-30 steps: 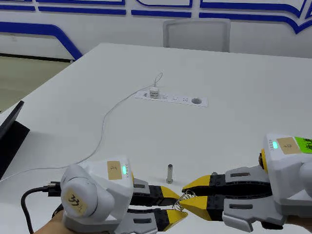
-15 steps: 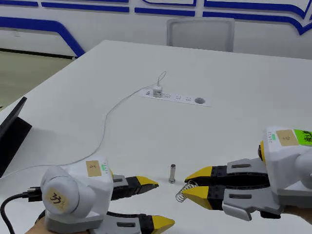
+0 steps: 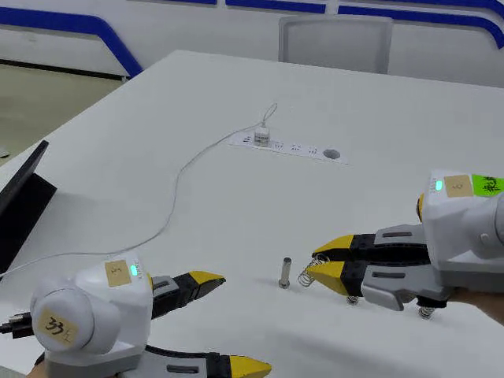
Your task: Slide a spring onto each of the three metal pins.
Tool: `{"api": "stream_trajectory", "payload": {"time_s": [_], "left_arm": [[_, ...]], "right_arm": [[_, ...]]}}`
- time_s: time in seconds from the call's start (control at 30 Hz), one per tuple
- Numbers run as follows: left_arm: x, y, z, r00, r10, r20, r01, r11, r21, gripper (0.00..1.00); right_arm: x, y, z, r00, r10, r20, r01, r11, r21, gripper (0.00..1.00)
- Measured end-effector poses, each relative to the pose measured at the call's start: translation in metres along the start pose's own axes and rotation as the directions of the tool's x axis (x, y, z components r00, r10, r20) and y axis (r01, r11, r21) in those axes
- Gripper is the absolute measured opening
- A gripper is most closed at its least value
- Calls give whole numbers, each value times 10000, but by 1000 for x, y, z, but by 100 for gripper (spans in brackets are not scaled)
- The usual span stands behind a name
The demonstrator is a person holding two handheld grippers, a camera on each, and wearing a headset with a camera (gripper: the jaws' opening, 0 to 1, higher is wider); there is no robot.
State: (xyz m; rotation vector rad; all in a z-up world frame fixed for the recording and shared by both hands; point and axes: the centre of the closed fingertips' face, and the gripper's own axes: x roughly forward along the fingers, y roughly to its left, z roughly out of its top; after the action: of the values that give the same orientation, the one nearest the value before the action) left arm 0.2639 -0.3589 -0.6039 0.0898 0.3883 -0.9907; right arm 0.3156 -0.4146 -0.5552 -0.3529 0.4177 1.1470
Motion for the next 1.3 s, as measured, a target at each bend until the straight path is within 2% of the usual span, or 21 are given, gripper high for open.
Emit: {"api": "stream_trajectory", "payload": {"time_s": [0.07,0.13,0.2,0.27,0.47,0.57,0.67,0.8,0.97,1.07,1.17,1.3], "left_arm": [[0,1,0,9997,184,181,-180,9996,-208,79],[0,1,-2,9991,322,285,-314,9991,-298,82],[0,0,-4,9991,312,286,-298,9984,-485,83],[0,0,-6,9995,276,126,-269,9984,-498,83],[-3,0,-5,9989,354,314,-328,9964,-787,86],[1,-4,-1,9986,257,471,-216,9962,-843,86],[3,-14,-6,9999,-55,103,59,9994,-327,87],[5,-18,-10,9995,-303,-125,297,9987,-407,89],[5,-19,-12,9991,-386,-174,377,9982,-466,89],[4,-17,-11,9994,-326,-80,321,9977,-597,89],[4,-15,-14,9995,-225,-215,211,9978,-628,91],[4,-14,-12,9998,-215,-61,209,9966,-791,91]], "right_arm": [[2,-8,-2,9995,-239,-221,231,9991,-351,11],[5,-14,-3,9989,-320,-337,308,9989,-343,11],[6,-22,-2,9983,-448,-361,437,9986,-296,11],[8,-27,-3,9978,-492,-447,479,9985,-282,11],[16,-35,-5,9964,-579,-625,568,9982,-206,11],[23,-39,-9,9957,-604,-705,604,9982,-34,11],[31,-44,-15,9941,-643,-875,661,9977,177,11],[39,-48,-19,9927,-677,-1002,721,9966,407,11],[50,-52,-21,9920,-689,-1056,755,9953,603,11],[57,-52,-25,9908,-532,-1248,600,9968,520,11],[62,-52,-29,9885,-476,-1438,552,9973,493,11],[67,-53,-35,9857,-341,-1653,416,9983,420,11]]}}
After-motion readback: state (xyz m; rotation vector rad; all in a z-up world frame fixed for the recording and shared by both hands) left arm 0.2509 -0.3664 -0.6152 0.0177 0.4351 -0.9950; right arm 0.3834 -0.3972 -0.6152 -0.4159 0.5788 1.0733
